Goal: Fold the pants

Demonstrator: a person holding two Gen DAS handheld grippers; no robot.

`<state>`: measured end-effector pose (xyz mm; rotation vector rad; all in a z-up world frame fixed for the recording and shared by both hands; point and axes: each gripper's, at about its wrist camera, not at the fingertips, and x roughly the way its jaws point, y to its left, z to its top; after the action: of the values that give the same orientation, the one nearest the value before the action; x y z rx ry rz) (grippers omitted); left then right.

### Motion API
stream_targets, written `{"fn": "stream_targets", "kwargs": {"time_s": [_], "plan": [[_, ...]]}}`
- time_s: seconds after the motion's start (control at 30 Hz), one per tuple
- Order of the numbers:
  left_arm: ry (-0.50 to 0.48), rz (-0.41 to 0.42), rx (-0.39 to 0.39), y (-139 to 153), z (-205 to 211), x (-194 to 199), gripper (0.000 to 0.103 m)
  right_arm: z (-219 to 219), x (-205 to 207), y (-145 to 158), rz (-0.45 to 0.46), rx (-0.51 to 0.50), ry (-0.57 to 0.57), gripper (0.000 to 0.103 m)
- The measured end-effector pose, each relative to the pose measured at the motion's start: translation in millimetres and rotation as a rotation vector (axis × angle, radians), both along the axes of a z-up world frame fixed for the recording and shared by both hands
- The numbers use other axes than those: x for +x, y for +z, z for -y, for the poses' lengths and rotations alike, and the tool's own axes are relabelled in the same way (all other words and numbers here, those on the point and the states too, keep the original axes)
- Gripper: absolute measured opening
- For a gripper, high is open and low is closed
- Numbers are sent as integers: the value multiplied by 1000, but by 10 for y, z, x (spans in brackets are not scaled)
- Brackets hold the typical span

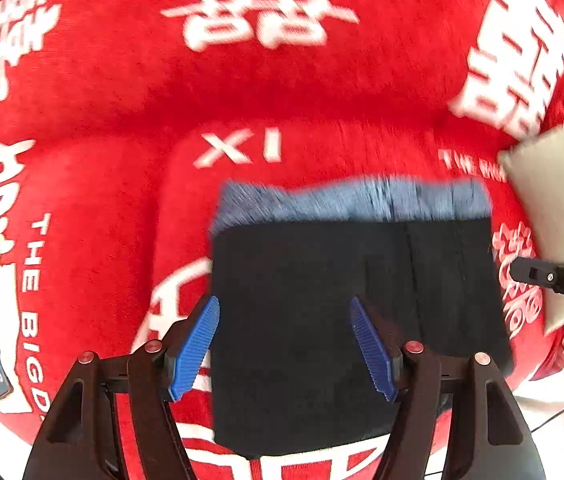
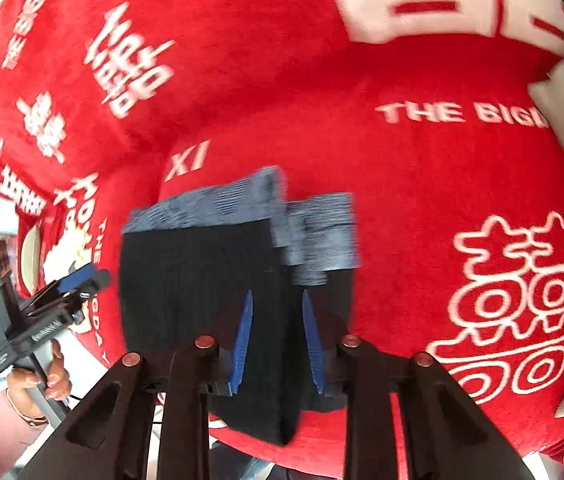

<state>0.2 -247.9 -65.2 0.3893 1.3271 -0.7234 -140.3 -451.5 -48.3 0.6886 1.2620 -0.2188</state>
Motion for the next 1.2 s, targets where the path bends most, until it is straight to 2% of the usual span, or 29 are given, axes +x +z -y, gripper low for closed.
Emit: {"fn": "stream_targets", "kwargs": {"time_s": [0.17,0.2,0.23,0.3,0.4,0.43,0.5,0.53,0.63,0.83,0.9,0.93,1.2], "plan": [[-49,54,70,-243,4,-167,70,-339,56,-322,-91,-59,32,27],[-61,68,79,-252,2,-191,74,-343,32,-368,-100,-82,24,26],[-70,75,92,-254,-2,-210,89,-343,10,-381,-113,-111,2,28],[-72,78,94,-226,-30,-249,92,-317,-74,-366,-116,-96,-48,29],[-66,88,117,-182,-59,-320,92,-394,-116,-246,-128,-145,-75,46],[-58,76,113,-163,-75,-340,92,-429,-125,-201,-128,-163,-80,57],[-43,72,117,-128,-91,-372,93,-483,-145,-136,-120,-174,-101,61],[-37,73,122,-105,-94,-395,103,-514,-146,-108,-126,-182,-111,64],[-24,94,134,-30,-118,-468,103,-554,-206,-58,-133,-189,-134,75],[26,84,169,28,-208,-544,103,-742,-191,86,-148,-254,-119,85],[36,86,172,45,-247,-568,103,-784,-201,138,-157,-285,-117,93],[41,91,175,60,-266,-584,103,-805,-212,153,-159,-293,-118,102],[56,83,188,104,-354,-639,103,-935,-263,162,-182,-318,-118,103]]}}
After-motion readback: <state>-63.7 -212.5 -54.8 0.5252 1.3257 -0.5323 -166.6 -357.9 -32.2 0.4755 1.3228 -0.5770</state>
